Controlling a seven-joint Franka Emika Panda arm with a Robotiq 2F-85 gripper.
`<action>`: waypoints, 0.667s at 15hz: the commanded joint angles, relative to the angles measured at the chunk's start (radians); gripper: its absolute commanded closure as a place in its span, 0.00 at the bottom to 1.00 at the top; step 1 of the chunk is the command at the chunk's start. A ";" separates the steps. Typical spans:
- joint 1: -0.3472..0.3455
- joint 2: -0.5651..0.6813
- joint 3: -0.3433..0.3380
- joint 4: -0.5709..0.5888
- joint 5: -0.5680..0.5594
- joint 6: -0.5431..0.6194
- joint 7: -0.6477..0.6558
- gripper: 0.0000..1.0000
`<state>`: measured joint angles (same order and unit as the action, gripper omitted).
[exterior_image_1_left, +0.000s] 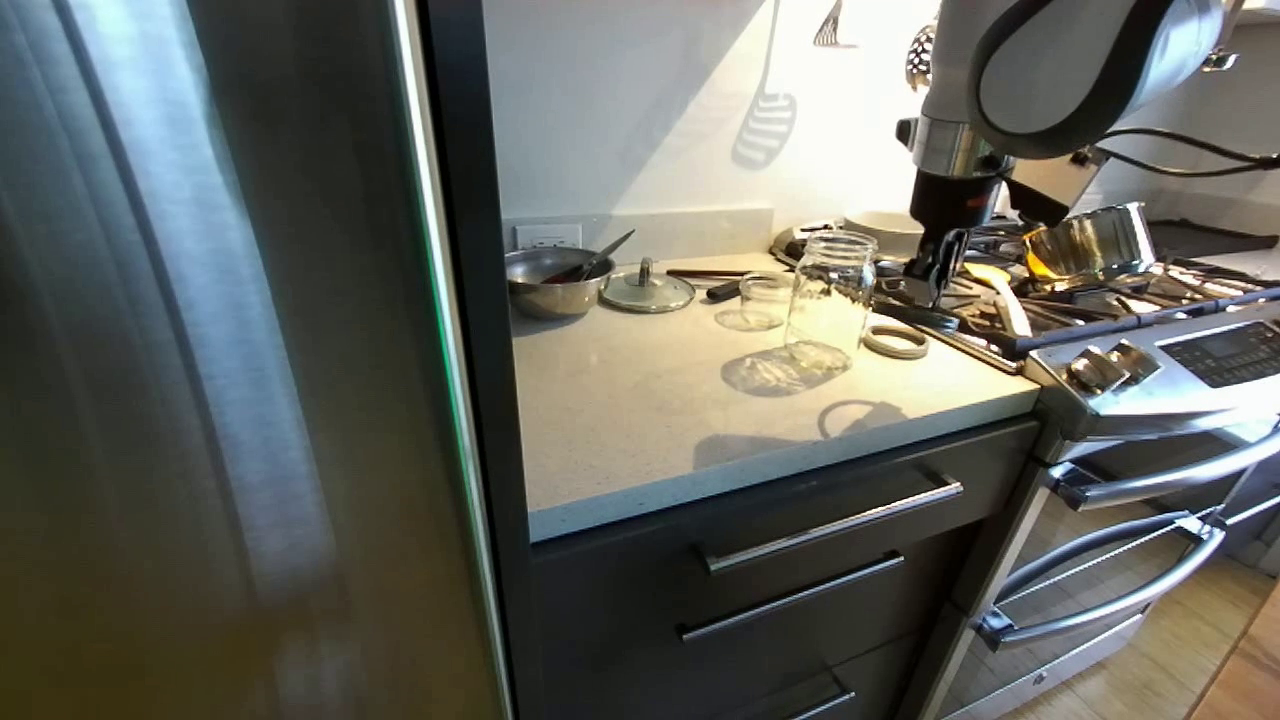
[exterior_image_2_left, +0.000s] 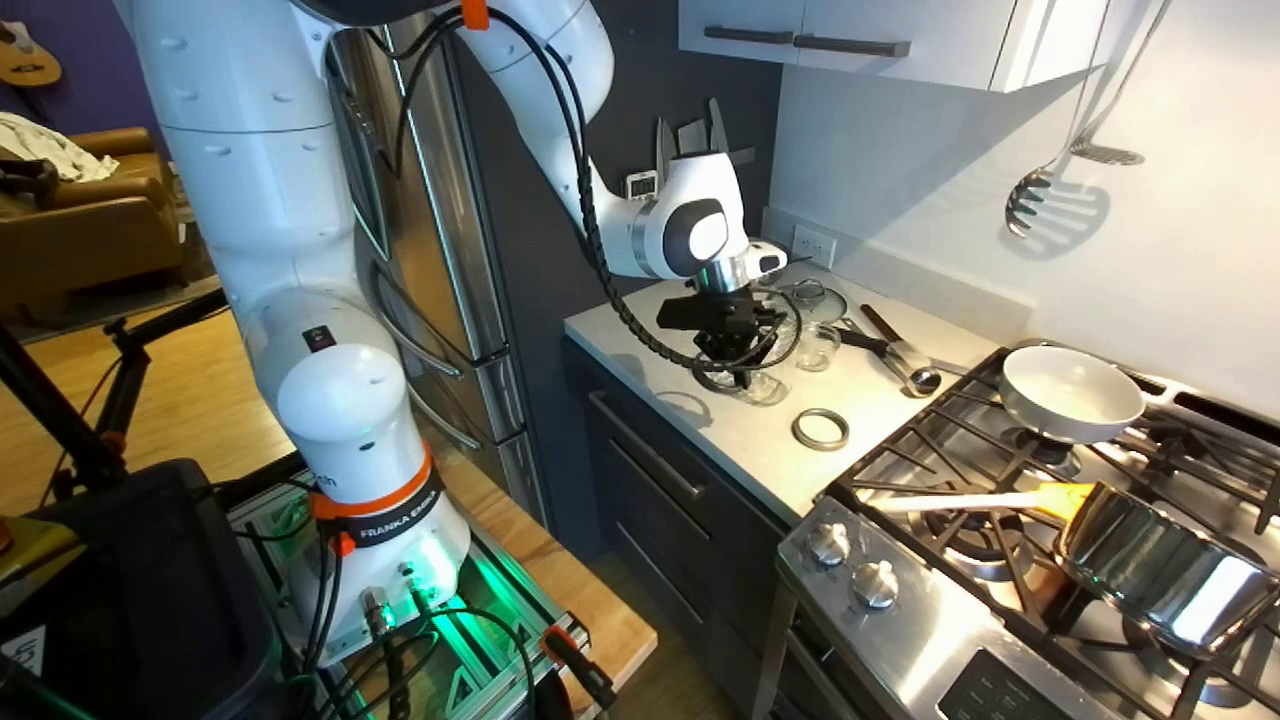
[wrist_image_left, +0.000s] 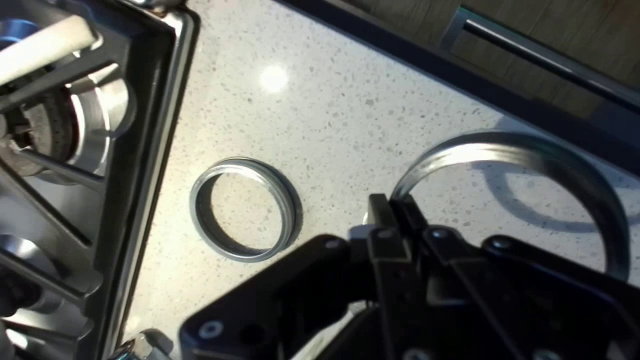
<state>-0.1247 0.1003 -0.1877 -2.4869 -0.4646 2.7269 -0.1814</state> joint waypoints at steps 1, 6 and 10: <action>0.014 -0.098 -0.004 -0.016 -0.140 -0.077 0.097 0.98; -0.005 -0.100 0.019 0.001 -0.116 -0.067 0.070 0.93; -0.007 -0.105 0.017 0.009 -0.157 -0.078 0.108 0.98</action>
<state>-0.1184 -0.0004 -0.1801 -2.4864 -0.5831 2.6618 -0.1080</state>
